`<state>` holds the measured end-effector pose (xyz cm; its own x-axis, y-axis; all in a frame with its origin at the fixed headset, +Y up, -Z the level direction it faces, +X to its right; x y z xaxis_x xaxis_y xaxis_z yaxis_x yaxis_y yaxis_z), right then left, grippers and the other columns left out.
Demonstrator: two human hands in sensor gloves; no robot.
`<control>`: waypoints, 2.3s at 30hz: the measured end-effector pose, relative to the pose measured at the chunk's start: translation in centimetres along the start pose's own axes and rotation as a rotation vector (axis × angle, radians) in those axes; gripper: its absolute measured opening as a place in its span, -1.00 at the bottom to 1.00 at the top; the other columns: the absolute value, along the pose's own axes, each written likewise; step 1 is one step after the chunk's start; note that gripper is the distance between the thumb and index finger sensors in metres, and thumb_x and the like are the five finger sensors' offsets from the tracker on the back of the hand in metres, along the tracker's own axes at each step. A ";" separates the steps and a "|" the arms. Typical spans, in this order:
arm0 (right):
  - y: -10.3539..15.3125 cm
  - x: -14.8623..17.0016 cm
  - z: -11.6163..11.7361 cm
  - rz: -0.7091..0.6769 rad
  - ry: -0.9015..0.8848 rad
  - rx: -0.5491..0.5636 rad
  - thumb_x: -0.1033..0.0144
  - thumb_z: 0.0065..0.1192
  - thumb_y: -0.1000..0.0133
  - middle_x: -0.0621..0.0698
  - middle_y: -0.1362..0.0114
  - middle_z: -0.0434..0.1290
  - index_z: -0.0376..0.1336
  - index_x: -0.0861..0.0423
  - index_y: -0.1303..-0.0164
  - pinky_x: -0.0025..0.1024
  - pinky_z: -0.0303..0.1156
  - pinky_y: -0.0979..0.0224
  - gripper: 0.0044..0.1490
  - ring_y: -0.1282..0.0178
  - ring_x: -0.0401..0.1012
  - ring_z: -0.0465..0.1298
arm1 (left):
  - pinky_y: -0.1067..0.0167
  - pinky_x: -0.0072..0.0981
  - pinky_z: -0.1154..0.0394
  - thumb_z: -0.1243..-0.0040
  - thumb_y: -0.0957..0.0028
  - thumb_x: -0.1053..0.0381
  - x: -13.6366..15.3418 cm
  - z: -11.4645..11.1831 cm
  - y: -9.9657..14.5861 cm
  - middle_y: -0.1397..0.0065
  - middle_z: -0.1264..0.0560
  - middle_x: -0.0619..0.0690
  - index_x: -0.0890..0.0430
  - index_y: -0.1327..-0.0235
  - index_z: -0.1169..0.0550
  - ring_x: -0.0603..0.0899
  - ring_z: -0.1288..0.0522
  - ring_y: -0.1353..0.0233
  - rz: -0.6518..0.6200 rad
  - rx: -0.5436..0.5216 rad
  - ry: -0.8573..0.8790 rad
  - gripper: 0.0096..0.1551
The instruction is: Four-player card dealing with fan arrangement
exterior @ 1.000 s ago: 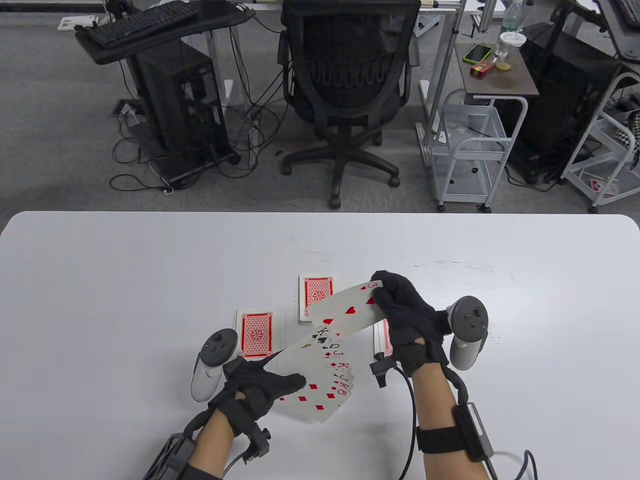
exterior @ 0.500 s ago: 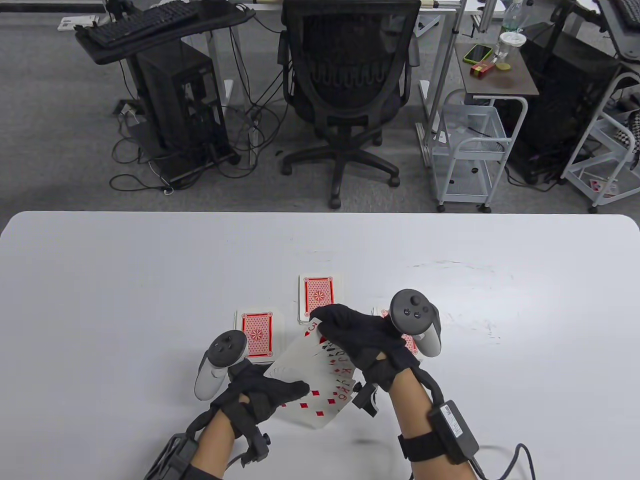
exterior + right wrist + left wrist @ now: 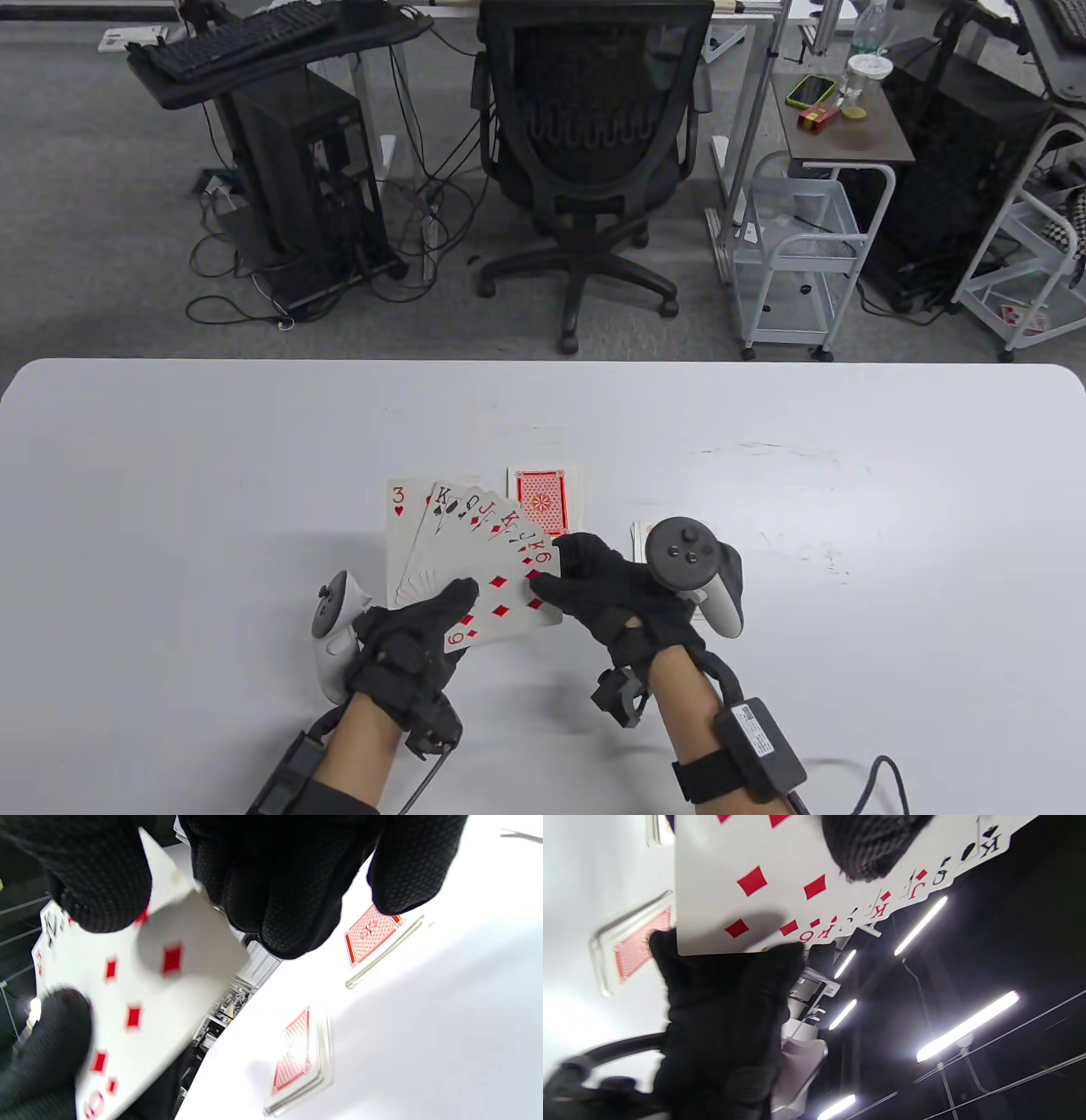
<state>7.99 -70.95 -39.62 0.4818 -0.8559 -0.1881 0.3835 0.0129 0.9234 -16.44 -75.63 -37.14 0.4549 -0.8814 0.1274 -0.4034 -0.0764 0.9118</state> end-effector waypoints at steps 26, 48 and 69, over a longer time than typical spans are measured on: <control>1.2 0.6 -7.9 -0.204 -0.178 0.371 0.40 0.42 -0.09 0.03 -0.27 0.49 0.28 -0.03 -0.39 0.27 0.35 -0.28 -0.37 0.02 -0.06 0.64 | -0.28 0.06 -0.55 -0.24 -0.15 0.06 0.7 0.6 -0.2 -0.53 -0.45 -0.16 -0.31 -0.46 -0.33 0.25 -0.55 -0.45 0.074 0.083 -0.129 -0.37; 2.1 -5.1 -7.0 -0.431 0.122 0.332 0.40 0.33 -0.15 -0.02 -0.34 0.45 0.20 -0.27 -0.47 0.31 0.30 -0.32 -0.31 -0.07 -0.01 0.61 | -0.20 0.08 -0.60 -0.27 -0.13 0.10 3.7 -2.4 -0.8 -0.50 -0.49 -0.07 -0.26 -0.47 -0.36 0.28 -0.62 -0.37 0.309 0.288 -0.412 -0.37; 0.3 -1.8 -3.2 -0.141 0.012 0.138 0.01 0.30 -0.23 0.14 -0.42 0.38 0.14 0.16 -0.58 0.28 0.34 -0.29 -0.20 -0.20 0.07 0.60 | -0.30 0.06 -0.55 -0.26 -0.15 0.08 1.3 0.1 0.0 -0.52 -0.46 -0.17 -0.33 -0.44 -0.34 0.23 -0.54 -0.46 0.121 0.088 -0.125 -0.38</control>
<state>9.78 -67.80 -40.05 0.4402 -0.8382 -0.3220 0.3366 -0.1784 0.9246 -15.87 -76.85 -37.02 0.2988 -0.9373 0.1796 -0.5198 -0.0021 0.8543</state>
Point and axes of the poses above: the tracker on the back of each hand, its own x axis roughly to the little-finger side, its own y axis roughly from the fingertips to the wrist, z = x × y, the point moved 3 cm from there along -y, roughly from the wrist to the fingertips
